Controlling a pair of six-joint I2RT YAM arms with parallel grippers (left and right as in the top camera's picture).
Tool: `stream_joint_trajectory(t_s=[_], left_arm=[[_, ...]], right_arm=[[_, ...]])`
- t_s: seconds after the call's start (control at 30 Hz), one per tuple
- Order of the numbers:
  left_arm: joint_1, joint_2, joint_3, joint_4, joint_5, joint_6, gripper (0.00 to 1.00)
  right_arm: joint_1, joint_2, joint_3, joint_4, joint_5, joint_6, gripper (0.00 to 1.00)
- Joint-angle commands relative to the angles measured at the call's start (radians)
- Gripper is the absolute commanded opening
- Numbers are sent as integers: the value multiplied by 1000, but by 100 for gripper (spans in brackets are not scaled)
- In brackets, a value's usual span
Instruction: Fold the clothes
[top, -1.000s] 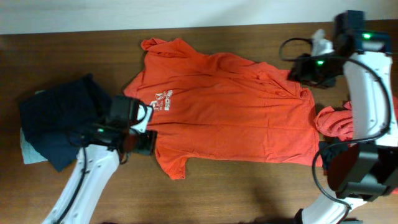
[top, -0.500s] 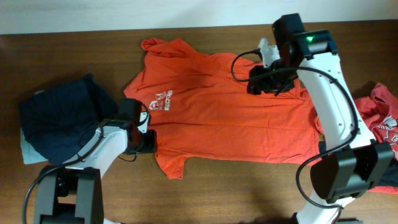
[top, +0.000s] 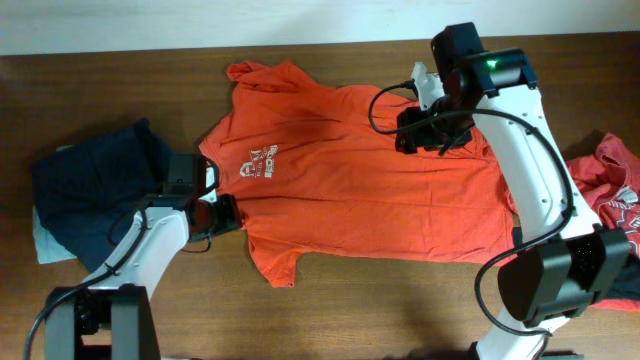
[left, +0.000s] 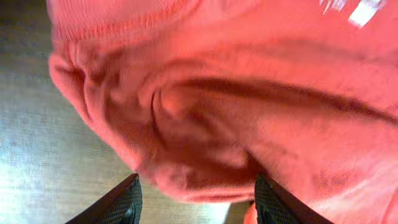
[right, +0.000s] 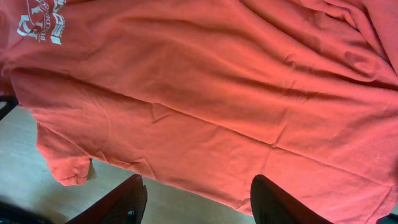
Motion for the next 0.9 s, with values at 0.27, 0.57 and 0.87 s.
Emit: stream_joint_trajectory(t_s=[0.27,0.57,0.87], left_arm=[[3,81,-5,-5,-16,-51,31],[24,82,14,-45,-117,-35,6],[76,80,107,-105,-226,48,5]], right_arm=[[3,-12,-161,60,28,9,59],[2,-12,-514,312,97,182,51],[1,-12,-750,533,204,285,32]])
